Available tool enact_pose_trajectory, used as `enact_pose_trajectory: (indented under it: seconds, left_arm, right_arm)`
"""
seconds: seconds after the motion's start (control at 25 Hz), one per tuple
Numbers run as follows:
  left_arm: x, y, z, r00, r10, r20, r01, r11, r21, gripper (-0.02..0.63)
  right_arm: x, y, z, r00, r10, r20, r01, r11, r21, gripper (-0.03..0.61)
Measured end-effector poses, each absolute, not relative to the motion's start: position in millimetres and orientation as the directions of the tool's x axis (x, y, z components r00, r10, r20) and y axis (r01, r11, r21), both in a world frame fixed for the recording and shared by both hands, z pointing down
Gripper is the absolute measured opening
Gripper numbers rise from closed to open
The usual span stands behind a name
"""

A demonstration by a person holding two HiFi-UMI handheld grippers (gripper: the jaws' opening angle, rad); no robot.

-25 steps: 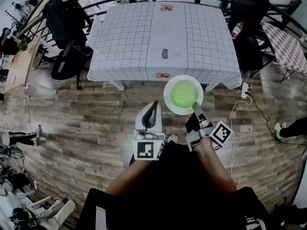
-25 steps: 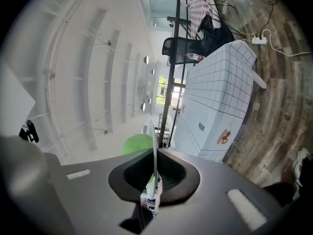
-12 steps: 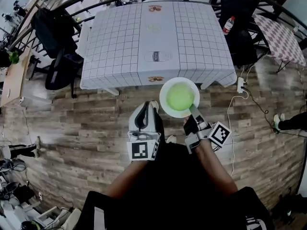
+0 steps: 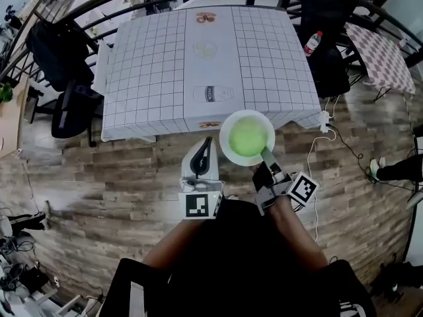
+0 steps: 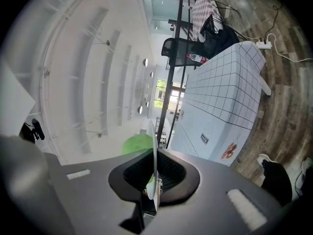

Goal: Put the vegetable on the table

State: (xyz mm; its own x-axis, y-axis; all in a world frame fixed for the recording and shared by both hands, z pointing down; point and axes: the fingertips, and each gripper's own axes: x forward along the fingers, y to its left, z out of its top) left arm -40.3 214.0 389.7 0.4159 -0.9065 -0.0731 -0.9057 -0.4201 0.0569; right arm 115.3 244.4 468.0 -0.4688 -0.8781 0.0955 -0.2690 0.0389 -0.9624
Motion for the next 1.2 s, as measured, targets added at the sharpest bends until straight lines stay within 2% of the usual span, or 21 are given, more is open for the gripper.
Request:
enact_pose_trajectory:
  seconds: [0.08, 0.2, 0.4, 0.8, 1.2]
  left_arm:
    - [-36.1, 171.1, 370.4, 0.423, -0.906, -0.028, -0.903, -0.424, 0.068, 0.008]
    - [-35.9, 132.6, 371.2, 0.421, -0.907, -0.027, -0.905, -0.421, 0.064, 0.008]
    - [-52.8, 139.1, 382.2, 0.421, -0.907, -0.011, -0.905, -0.421, 0.067, 0.008]
    - [-78.6, 71.2, 385.4, 0.457, -0.889, -0.037, -0.887, -0.458, 0.056, 0.008]
    - [-97.7, -8.3, 378.9, 0.515, -0.857, -0.013, -0.847, -0.511, 0.149, 0.008]
  right_arm:
    - [115.0, 203.9, 451.1, -0.470, -0.874, 0.123, -0.247, -0.003, -0.969, 0.012]
    - [115.3, 164.6, 456.5, -0.466, -0.875, 0.130, -0.220, -0.027, -0.975, 0.012]
    - [105.6, 158.1, 461.3, -0.447, -0.887, 0.111, -0.215, -0.014, -0.977, 0.012]
    - [85.9, 93.6, 459.7, -0.423, -0.899, 0.110, -0.213, -0.019, -0.977, 0.012]
    - [64.3, 21.6, 457.0, -0.361, -0.924, 0.127, -0.210, -0.052, -0.976, 0.014]
